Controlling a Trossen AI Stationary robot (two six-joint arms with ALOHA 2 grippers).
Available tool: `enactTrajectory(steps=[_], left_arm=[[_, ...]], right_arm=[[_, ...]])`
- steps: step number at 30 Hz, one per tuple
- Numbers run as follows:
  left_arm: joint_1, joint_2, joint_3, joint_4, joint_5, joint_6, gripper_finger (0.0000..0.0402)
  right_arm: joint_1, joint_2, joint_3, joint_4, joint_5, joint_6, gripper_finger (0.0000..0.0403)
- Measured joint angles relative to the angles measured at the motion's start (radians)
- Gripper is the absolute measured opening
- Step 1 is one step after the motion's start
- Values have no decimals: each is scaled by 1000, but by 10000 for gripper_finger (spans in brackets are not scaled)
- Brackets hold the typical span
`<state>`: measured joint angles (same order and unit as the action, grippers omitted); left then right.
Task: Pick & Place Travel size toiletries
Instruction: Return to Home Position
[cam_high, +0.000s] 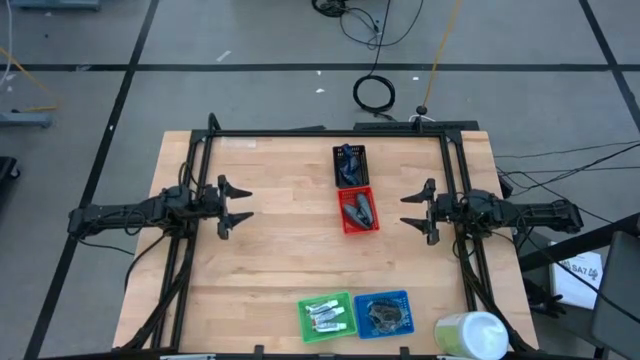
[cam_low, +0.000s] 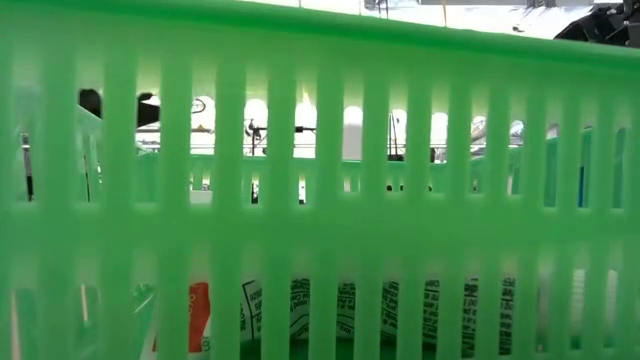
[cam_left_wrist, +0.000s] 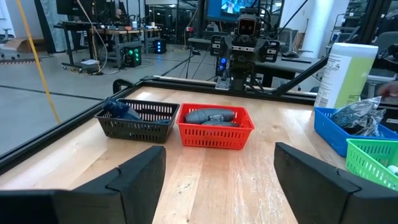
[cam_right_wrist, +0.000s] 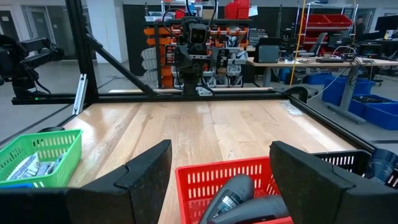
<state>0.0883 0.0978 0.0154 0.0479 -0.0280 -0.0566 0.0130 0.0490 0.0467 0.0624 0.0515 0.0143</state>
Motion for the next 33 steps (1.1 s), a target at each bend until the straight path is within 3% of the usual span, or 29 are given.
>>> enactTrajectory(steps=[33], left_arm=[[0,0,0,1,0,0,305]], right_arm=[[0,0,0,0,0,0,260]])
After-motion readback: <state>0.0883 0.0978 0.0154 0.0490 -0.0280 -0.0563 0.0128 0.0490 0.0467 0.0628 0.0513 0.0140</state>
